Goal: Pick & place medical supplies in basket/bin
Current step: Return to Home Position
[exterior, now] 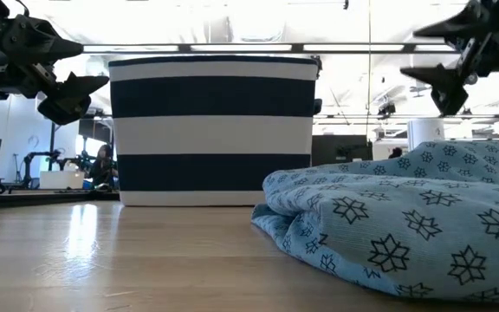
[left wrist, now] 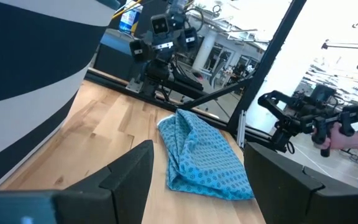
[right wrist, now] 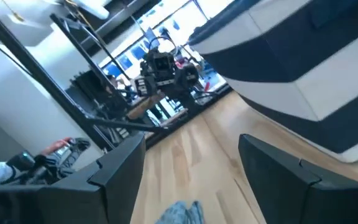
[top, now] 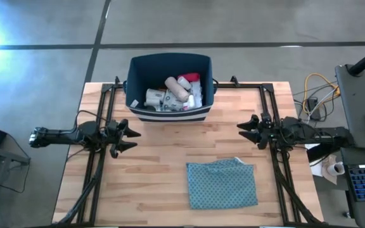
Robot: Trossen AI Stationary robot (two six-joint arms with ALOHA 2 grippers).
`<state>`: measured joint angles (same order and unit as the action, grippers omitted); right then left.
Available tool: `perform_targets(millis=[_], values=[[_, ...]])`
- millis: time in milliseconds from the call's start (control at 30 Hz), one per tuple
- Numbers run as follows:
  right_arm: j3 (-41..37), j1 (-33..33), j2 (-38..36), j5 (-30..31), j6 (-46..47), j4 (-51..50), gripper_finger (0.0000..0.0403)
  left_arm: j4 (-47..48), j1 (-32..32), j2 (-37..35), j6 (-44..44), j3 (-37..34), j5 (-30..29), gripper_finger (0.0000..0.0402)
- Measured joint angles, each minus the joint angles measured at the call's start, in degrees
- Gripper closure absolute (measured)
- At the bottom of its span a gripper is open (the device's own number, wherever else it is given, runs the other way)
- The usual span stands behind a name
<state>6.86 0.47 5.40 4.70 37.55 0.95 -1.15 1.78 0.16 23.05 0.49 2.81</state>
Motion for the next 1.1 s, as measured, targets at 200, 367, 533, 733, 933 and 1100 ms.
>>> perform_targets(millis=[200,367,533,733,933,1100], values=[[-5.2,0.0,-5.4,0.0,-2.0,4.8,0.0156,0.0,0.0,0.0,0.0,0.0,0.0,0.0171],[-6.4,0.0,-4.7,2.9,-3.6,5.3,0.0151,0.0,0.0,0.0,0.0,0.0,0.0,0.0171],[-6.3,0.0,-4.6,3.4,-6.9,4.8,0.0147,0.0,0.0,0.0,0.0,0.0,0.0,0.0171],[-6.2,0.0,-2.5,4.0,-18.0,0.7,0.0151,0.0,0.0,0.0,0.0,0.0,0.0,0.0171],[-6.2,0.0,0.1,4.3,-33.5,0.8,0.0153,0.0,0.0,0.0,0.0,0.0,0.0,0.0171],[-6.2,0.0,1.1,4.4,-38.1,0.8,0.0147,0.0,0.0,0.0,0.0,0.0,0.0,0.0171]])
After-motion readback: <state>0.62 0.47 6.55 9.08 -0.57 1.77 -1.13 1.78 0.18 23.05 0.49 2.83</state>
